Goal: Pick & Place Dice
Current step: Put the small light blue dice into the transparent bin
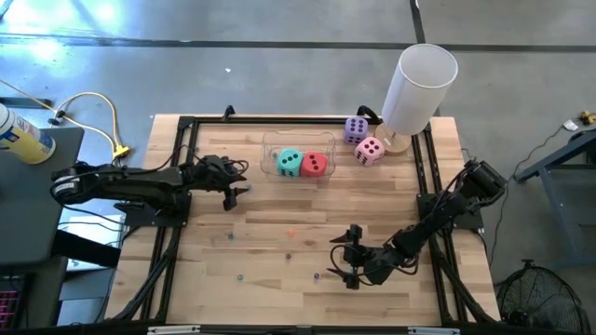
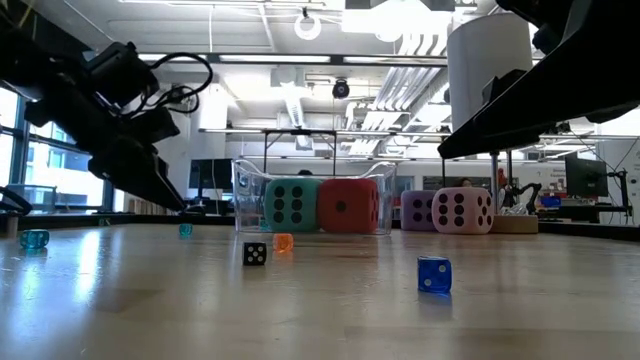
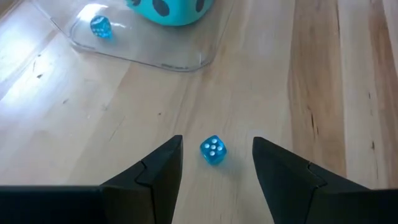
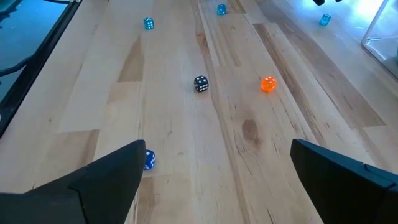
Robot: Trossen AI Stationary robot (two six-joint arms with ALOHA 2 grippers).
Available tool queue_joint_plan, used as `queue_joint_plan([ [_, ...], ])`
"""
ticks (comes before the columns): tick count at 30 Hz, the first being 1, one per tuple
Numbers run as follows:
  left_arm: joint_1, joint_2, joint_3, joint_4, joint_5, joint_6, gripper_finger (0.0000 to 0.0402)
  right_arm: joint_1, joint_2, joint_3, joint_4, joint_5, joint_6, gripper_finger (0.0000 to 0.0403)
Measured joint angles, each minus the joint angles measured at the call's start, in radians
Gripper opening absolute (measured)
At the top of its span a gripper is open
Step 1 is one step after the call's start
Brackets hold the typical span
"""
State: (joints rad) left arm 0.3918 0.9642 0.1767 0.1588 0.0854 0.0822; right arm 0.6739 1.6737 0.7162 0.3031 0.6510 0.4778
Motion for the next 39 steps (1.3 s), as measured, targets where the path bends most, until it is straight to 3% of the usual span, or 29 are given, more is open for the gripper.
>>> queue_joint_plan([
  [12,0.004,0.025,-0.018,0.035,0.015,0.016,0.0186,0.0,0.0,0.0,0.0,0.0,0.008,0.0392],
  [32,0.004,0.36,-0.016,0.296,0.017,0.034,0.0186,0.0,0.0,0.0,0.0,0.002,0.017,0.0392],
  [39,0.004,0.397,-0.014,0.29,0.022,0.01,0.0186,0.0,0.0,0.0,0.0,0.004,0.025,0.0392],
])
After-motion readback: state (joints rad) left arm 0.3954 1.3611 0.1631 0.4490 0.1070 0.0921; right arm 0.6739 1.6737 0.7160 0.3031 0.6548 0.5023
